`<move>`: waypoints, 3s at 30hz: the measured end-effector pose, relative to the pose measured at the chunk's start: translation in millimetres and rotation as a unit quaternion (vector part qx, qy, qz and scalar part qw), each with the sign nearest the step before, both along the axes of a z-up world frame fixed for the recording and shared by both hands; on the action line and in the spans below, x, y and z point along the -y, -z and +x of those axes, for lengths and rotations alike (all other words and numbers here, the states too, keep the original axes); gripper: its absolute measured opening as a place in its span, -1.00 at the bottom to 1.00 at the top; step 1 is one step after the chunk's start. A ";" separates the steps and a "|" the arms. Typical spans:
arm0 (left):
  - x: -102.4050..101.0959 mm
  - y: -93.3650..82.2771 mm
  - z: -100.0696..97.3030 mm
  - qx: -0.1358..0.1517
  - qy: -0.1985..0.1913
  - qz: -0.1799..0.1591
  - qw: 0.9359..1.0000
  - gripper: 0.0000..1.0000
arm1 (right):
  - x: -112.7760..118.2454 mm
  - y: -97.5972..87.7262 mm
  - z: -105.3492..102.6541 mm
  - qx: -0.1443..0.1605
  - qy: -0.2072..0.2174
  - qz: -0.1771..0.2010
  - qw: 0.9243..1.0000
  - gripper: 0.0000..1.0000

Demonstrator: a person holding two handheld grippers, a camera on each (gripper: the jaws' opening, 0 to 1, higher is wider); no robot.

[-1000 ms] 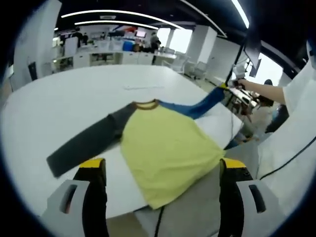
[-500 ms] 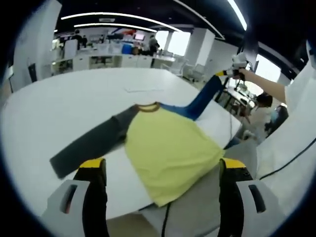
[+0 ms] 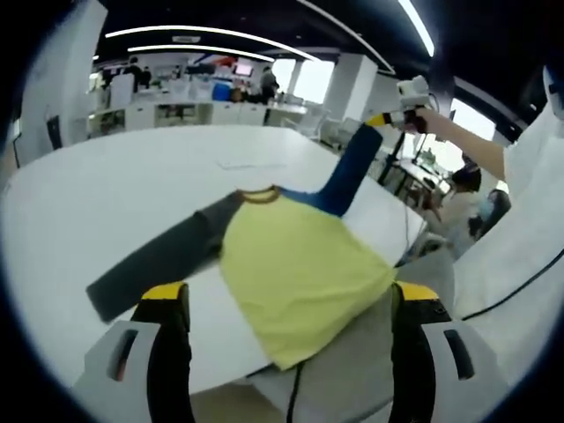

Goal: Fold the garment on the visible template until the final outline fits inside the template.

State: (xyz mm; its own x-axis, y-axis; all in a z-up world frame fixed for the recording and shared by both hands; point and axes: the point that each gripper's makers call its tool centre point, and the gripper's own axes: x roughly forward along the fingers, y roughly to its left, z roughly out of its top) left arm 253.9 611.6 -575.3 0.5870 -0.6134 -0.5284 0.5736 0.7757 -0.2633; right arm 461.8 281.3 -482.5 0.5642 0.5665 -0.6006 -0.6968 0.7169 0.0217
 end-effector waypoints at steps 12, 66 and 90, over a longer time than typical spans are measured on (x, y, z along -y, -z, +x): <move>5.5 -1.7 3.1 0.003 0.008 -0.006 1.000 0.83 | -53.8 18.3 -7.3 -0.033 -0.033 0.004 0.999 -0.96; -1.4 4.4 0.3 -0.012 0.000 -0.012 1.000 0.81 | -159.5 80.4 0.0 -0.121 -0.072 0.045 0.989 -0.96; 1.4 3.2 1.2 -0.010 0.020 -0.033 0.999 0.80 | -181.9 106.5 8.5 -0.159 -0.022 0.057 0.985 -0.96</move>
